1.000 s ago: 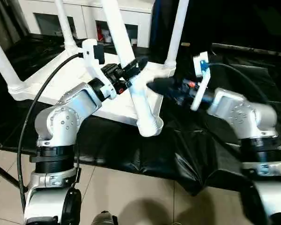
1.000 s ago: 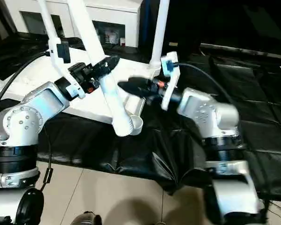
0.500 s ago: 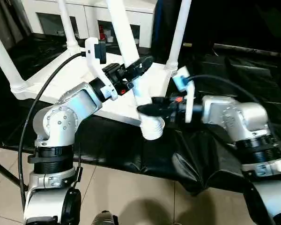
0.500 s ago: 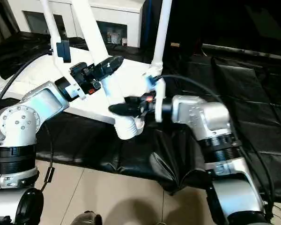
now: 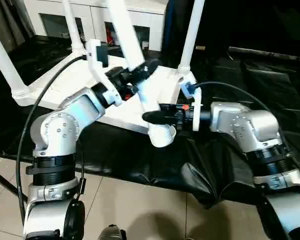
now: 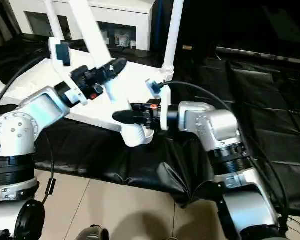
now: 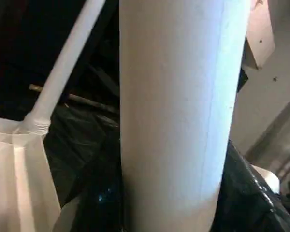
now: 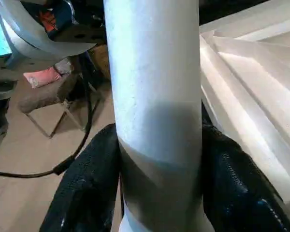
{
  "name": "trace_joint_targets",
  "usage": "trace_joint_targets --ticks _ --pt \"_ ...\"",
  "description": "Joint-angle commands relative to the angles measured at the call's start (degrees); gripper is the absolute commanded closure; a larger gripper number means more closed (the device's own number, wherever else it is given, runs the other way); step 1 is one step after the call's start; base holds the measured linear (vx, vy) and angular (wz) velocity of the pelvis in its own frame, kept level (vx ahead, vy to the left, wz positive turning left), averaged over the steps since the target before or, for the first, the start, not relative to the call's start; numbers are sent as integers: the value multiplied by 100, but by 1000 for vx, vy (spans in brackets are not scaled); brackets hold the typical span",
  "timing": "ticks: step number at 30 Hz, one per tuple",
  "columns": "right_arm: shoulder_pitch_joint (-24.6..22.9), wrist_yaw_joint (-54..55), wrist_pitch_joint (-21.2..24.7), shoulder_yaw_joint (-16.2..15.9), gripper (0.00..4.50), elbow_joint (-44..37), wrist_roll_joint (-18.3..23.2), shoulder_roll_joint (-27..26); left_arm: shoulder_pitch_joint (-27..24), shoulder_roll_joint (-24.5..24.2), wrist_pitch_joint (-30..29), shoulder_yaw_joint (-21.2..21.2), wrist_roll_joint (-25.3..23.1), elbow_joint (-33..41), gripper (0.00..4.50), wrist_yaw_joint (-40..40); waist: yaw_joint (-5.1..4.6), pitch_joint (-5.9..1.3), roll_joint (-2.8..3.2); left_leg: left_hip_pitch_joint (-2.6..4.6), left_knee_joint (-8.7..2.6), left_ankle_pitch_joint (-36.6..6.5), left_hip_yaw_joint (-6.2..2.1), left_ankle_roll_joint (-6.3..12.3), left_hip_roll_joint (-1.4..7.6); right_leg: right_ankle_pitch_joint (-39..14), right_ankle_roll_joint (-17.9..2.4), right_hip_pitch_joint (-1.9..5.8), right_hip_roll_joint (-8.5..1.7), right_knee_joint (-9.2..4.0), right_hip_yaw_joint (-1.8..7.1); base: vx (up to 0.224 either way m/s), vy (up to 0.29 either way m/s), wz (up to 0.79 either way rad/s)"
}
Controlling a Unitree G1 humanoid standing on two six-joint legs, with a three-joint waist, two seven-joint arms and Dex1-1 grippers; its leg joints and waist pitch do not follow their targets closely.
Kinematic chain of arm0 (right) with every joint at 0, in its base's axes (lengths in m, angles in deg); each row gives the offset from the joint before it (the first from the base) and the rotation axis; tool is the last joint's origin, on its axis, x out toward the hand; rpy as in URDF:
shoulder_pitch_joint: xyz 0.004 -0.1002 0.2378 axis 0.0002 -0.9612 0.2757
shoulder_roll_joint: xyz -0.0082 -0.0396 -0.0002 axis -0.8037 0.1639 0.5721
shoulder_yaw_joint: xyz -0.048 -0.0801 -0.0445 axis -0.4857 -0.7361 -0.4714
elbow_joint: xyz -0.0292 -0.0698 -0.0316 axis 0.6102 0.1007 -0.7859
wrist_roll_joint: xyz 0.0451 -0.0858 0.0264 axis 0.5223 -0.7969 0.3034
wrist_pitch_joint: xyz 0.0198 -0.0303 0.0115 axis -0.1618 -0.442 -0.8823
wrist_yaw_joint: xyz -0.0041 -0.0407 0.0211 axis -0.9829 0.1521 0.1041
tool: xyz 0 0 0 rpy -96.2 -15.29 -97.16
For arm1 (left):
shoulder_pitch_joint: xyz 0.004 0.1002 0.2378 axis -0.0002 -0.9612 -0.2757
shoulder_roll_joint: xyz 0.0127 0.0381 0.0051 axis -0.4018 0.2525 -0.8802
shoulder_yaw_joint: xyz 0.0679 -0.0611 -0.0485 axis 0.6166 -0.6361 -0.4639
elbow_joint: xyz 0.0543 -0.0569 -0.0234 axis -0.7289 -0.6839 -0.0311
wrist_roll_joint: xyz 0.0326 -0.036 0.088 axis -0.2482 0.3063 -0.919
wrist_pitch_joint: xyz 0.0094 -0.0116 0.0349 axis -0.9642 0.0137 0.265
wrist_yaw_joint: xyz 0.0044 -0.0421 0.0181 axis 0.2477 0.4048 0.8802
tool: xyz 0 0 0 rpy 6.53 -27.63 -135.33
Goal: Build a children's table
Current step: Pick table leg
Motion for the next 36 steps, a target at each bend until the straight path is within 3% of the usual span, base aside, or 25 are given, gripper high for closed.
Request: trace_joint_targets --ticks 1,4,9,11,15,16,24,25,26,29,31,32,34,36 --pt "-106 813 -338 79 253 -55 -454 -180 45 191 300 131 -318 122 195 418 -2 -568 95 201 -461 -1799 -125 -537 97 -1977 -675 260 -312 -519 168 0 0 0" --pt "-147 1381 -531 59 254 -222 -658 -509 36 437 501 64 -586 -8 164 958 -23 -578 104 210 -461 -1825 -127 -556 89 -1962 -650 269 -310 -519 169 0 0 0" --pt "-148 2356 -580 -24 256 -343 -1033 -972 -37 743 830 97 -1072 -158 156 1661 -58 -569 89 215 -469 -1924 -135 -578 69 -2211 -485 255 -303 -563 157 0 0 0" --pt "-175 2531 -510 -33 257 -450 -1083 -1100 -25 838 1009 61 -1157 -248 172 1856 -68 -571 113 207 -477 -1965 -152 -562 69 -2235 -352 253 -295 -576 152 0 0 0" --pt "-233 2722 -509 -177 257 -619 -1263 -1236 14 889 1238 120 -1369 -386 202 1915 -73 -581 118 195 -486 -1925 -161 -567 66 -2062 -298 260 -295 -565 151 0 0 0" --pt "-249 2728 -481 -205 257 -664 -1255 -1260 12 893 1233 149 -1362 -379 225 1867 -65 -585 130 209 -487 -1925 -164 -571 75 -1994 -313 251 -295 -562 150 0 0 0" --pt "-271 2829 -515 -285 257 -780 -1339 -1336 -1 862 1434 200 -1530 -346 261 1872 -74 -581 134 208 -492 -1917 -159 -590 77 -1693 -464 269 -295 -526 154 0 0 0" --pt "-281 2697 -462 -69 201 -818 -1046 -1456 13 796 1455 222 -1515 -348 263 1747 -74 -575 130 212 -493 -1974 -154 -576 72 -1793 -461 260 -301 -540 157 0 0 0" --pt "-276 2666 -417 22 187 -823 -940 -1482 23 750 1447 233 -1514 -343 263 1689 -73 -578 129 222 -489 -1996 -156 -569 72 -1839 -456 260 -308 -545 156 0 0 0" --pt "-267 2498 -249 144 168 -827 -715 -1449 23 631 1380 284 -1484 -315 263 1480 -78 -579 131 223 -496 -1997 -163 -552 74 -1835 -440 266 -298 -534 152 0 0 0" --pt "-203 2005 115 239 144 -835 -401 -1124 -3 381 1196 387 -1324 -222 263 942 -64 -581 129 243 -490 -1990 -156 -547 72 -1812 -458 268 -293 -532 150 0 0 0" --pt "-203 2005 115 239 134 -835 -401 -1124 -3 381 1196 387 -1324 -222 263 942 -49 -578 151 238 -495 -1959 -154 -555 84 -1745 -477 252 -294 -524 161 0 0 0" --pt "-148 1628 428 265 128 -772 -259 -792 -14 223 1012 442 -1129 -135 263 549 -51 -581 136 212 -494 -1884 -152 -571 77 -1650 -538 281 -304 -509 158 0 0 0" --pt "-93 1347 700 316 128 -701 -137 -525 -9 121 783 447 -857 -45 263 221 -36 -587 129 247 -472 -1811 -135 -550 79 -1617 -621 276 -299 -490 163 0 0 0"
